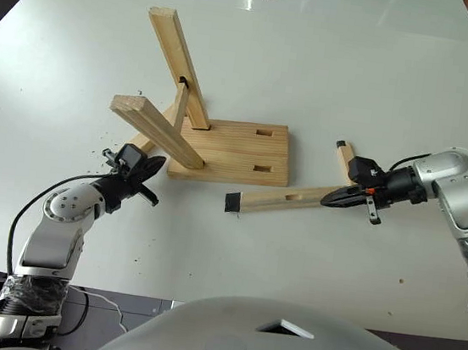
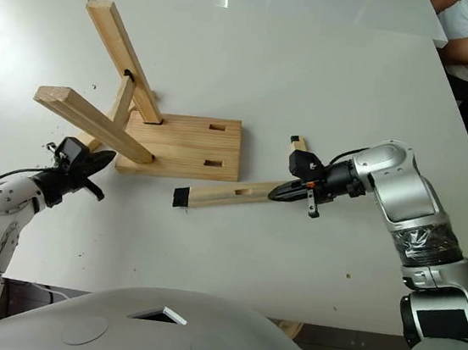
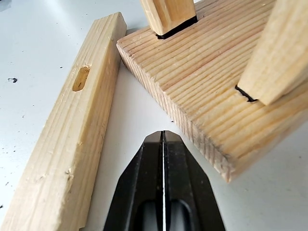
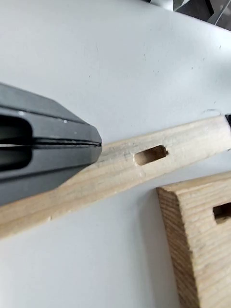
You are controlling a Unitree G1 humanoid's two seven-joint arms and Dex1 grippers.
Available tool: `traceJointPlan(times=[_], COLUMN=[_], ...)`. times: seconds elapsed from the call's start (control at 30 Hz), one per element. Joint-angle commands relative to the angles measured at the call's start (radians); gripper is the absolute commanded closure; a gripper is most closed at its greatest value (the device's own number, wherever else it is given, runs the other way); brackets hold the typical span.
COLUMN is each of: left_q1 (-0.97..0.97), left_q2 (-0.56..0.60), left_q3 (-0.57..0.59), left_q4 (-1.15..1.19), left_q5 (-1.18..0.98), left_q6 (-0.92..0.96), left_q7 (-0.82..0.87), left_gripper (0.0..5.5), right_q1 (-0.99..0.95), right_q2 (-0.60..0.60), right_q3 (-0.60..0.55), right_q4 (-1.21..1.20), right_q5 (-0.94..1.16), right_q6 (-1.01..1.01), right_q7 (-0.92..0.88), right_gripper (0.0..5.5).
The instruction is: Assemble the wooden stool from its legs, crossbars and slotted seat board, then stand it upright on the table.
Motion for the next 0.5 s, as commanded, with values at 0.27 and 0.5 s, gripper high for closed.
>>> traceJointPlan(times=[0.27,0.5], left_q1=[0.001,-0.008], left_q2=[-0.001,0.000], left_q3=[0.000,-0.004], left_q4=[0.000,0.005], left_q5=[0.007,0.008], left_q6=[-0.007,-0.010], left_q7=[-0.006,-0.010], left_gripper=[5.48,5.48], right_q1=[-0.135,-0.254], right_q2=[0.085,0.174], right_q3=[0.051,0.034], right_q4=[0.289,0.529], right_q5=[-0.142,-0.185], right_q6=[-0.143,-0.245], right_q7=[-0.158,-0.263], right_gripper=[5.50,5.50])
